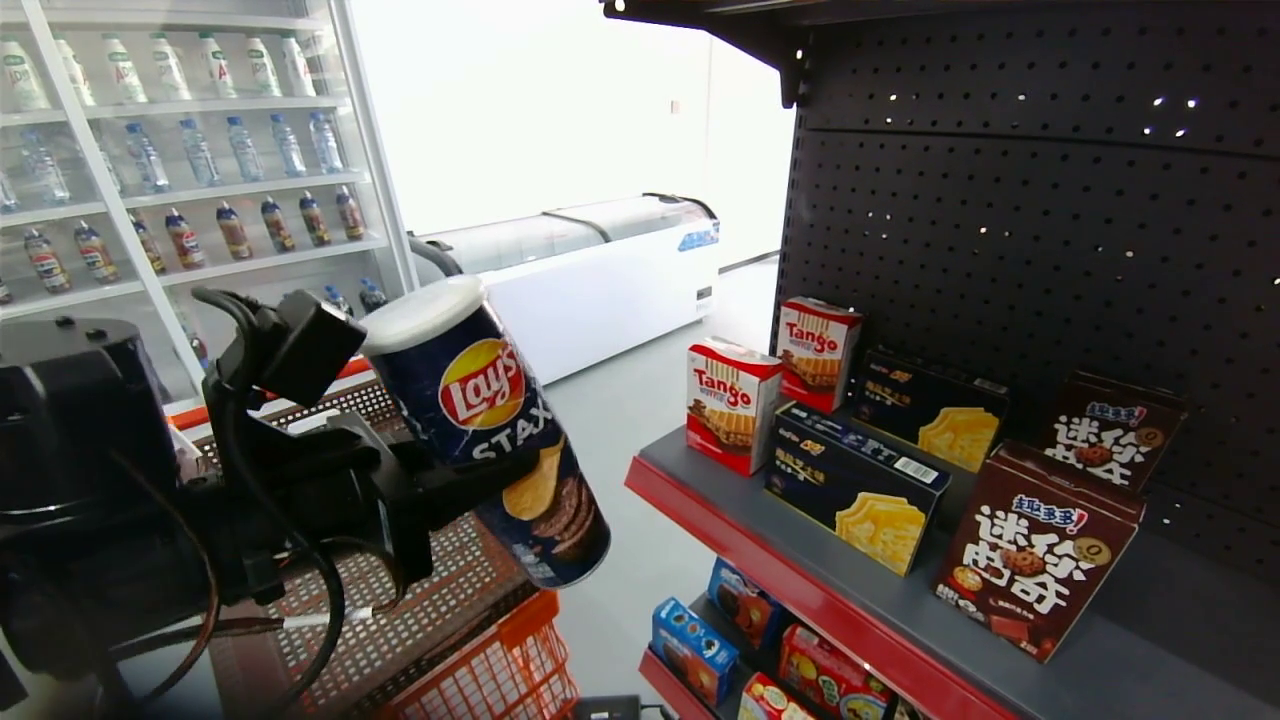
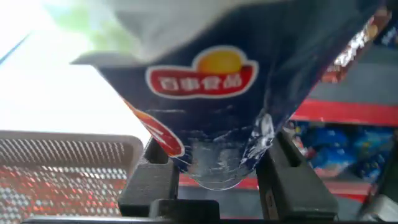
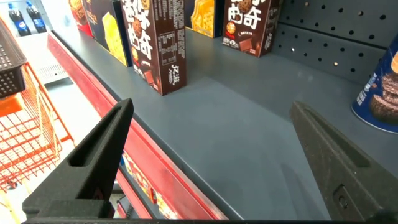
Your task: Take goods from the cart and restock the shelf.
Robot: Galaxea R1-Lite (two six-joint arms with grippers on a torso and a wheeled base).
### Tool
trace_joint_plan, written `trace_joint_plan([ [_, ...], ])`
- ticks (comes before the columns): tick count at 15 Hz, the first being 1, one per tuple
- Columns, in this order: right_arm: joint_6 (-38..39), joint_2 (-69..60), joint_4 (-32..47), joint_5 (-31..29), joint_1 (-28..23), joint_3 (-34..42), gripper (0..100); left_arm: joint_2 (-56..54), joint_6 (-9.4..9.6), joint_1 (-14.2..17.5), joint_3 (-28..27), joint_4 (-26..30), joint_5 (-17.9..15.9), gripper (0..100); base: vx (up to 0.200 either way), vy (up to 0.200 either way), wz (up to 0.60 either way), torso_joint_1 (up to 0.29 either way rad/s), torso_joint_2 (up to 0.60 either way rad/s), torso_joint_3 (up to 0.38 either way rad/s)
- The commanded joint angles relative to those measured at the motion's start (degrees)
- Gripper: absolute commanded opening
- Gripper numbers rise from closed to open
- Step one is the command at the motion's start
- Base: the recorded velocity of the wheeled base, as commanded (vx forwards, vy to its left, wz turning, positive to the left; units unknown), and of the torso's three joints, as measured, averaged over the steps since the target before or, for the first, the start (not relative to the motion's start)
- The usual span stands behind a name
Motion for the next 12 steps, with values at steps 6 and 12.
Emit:
trace_joint_plan([
  [6,0.0,0.1,0.0,0.0,0.0,0.0,100,-2.3,0.14,-0.4,2.6,-0.5,-8.9,0,0.0,0.0,0.0,0.0,0.0,0.0],
  [12,0.0,0.1,0.0,0.3,0.0,0.0,100,-3.5,0.23,-1.8,2.6,0.4,-15.1,0,0.0,0.0,0.0,0.0,0.0,0.0],
])
